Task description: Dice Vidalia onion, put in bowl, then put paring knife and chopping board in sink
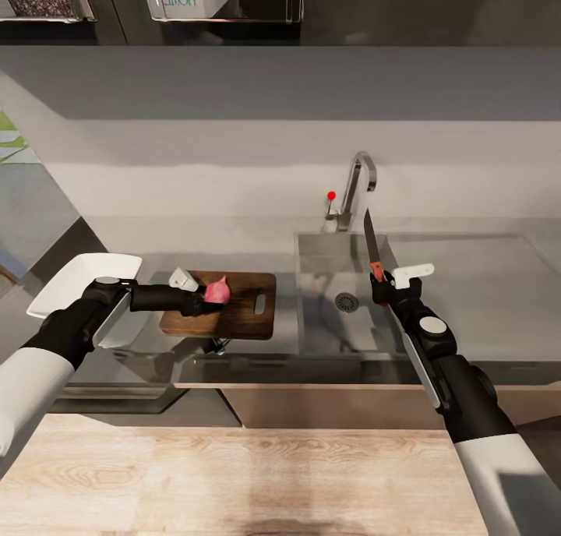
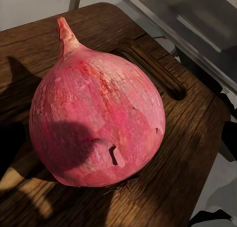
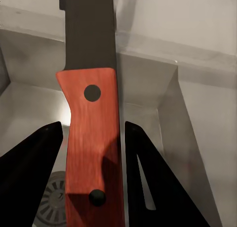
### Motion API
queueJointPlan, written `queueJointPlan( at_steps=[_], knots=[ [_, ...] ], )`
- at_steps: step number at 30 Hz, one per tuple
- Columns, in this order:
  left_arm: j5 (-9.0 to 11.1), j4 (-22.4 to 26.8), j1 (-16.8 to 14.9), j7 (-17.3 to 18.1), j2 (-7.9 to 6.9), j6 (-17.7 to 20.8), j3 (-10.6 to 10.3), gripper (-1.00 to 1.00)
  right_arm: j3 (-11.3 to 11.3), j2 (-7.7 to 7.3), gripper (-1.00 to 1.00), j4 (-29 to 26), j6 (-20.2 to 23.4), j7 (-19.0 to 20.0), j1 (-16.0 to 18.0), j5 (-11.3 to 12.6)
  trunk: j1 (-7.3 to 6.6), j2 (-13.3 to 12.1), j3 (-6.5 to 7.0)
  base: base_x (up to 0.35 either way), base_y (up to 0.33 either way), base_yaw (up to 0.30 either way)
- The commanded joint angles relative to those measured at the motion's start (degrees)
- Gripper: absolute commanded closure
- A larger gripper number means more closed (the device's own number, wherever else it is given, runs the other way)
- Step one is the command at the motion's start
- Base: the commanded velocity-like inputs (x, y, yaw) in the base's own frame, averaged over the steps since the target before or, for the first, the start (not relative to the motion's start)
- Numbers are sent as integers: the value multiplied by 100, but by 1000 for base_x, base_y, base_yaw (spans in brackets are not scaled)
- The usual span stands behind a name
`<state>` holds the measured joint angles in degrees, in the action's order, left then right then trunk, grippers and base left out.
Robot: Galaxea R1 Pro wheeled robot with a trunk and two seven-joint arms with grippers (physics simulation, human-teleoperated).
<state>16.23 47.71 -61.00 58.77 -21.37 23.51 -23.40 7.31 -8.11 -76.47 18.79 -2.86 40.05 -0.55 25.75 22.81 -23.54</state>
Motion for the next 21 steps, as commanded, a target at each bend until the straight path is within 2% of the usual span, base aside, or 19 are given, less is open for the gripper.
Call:
queueJointPlan(
  at_steps=[1,21],
  knots=[
    [56,1,-8,-6,-7,55,-25,-100,16,-6,100,-9,37,-30,1,-6,3,11,-5,0,0,0],
    [56,1,-5,0,-15,57,-24,-100,34,-6,100,0,30,-30,-6,-6,3,11,170,0,0,0]
  ],
)
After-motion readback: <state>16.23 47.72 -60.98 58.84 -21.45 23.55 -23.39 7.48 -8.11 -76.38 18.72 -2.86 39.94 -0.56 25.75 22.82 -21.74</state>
